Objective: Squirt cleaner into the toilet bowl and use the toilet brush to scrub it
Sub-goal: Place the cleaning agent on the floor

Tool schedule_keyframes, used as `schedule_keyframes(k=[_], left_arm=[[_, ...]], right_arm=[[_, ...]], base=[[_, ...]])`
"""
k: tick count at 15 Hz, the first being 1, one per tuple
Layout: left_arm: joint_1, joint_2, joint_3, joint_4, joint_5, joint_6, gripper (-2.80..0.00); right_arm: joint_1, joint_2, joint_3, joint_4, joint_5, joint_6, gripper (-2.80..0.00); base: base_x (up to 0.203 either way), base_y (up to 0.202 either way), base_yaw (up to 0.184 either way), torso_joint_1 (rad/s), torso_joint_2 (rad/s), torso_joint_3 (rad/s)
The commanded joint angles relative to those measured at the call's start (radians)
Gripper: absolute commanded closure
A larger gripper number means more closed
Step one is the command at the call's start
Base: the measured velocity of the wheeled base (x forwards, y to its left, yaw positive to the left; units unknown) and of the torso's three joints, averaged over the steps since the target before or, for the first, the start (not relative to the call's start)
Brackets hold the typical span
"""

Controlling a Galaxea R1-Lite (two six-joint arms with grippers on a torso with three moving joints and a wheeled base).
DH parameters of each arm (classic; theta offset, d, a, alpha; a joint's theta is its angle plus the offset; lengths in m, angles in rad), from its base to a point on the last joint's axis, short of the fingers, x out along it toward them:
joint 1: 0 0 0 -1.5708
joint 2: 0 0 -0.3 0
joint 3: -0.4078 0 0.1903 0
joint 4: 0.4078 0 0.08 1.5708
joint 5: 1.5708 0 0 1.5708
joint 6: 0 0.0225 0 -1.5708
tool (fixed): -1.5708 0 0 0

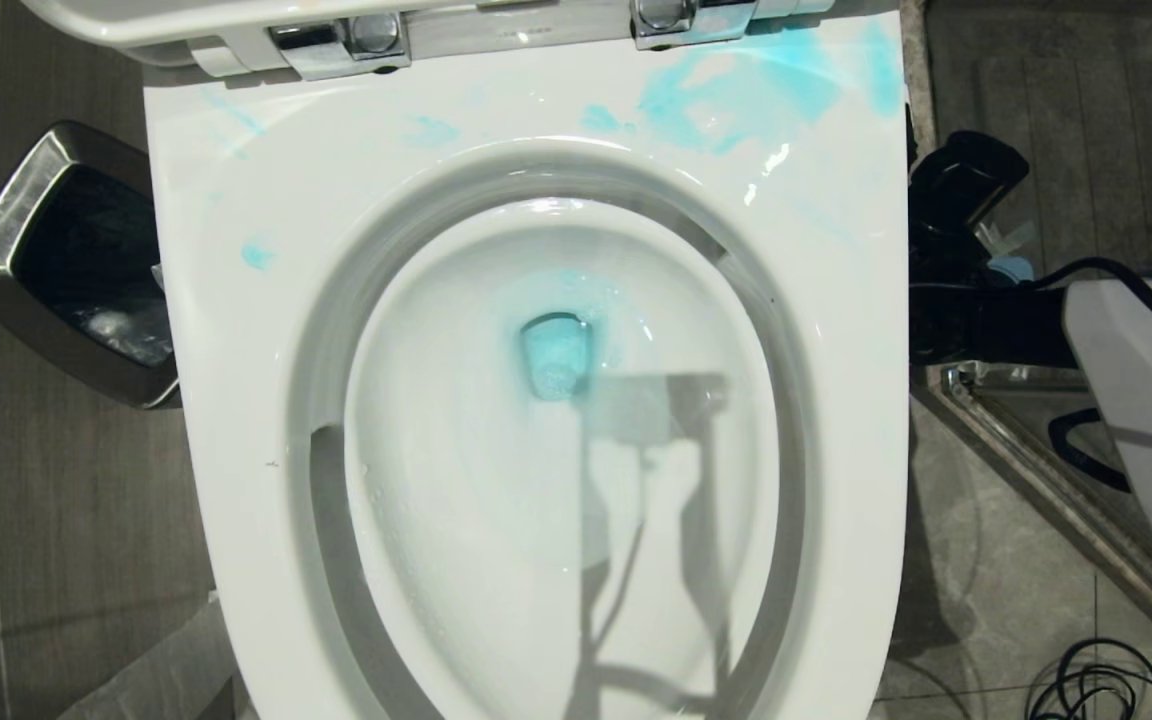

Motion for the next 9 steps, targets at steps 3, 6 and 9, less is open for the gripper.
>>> schedule_keyframes(k=[3,6,9], left_arm=[[0.000,0.001,0.000,0.000,0.000,0.000,0.00],[0.000,0.001,0.000,0.000,0.001,0.000,0.00],[0.000,0.001,0.000,0.000,0.001,0.000,0.00]], right_arm=[[0.004,0.001,0.000,-0.005,-0.007,-0.002,-2.80],[0.004,-0.002,0.000,-0.006,-0.007,-0.002,-2.80],[0.004,-0.011,0.002,-0.007,-0.009,-0.002,-2.80]], base=[[0.000,0.000,0.000,0.000,0.00,0.000],[0.000,0.000,0.000,0.000,0.00,0.000],[0.000,0.000,0.000,0.000,0.00,0.000]])
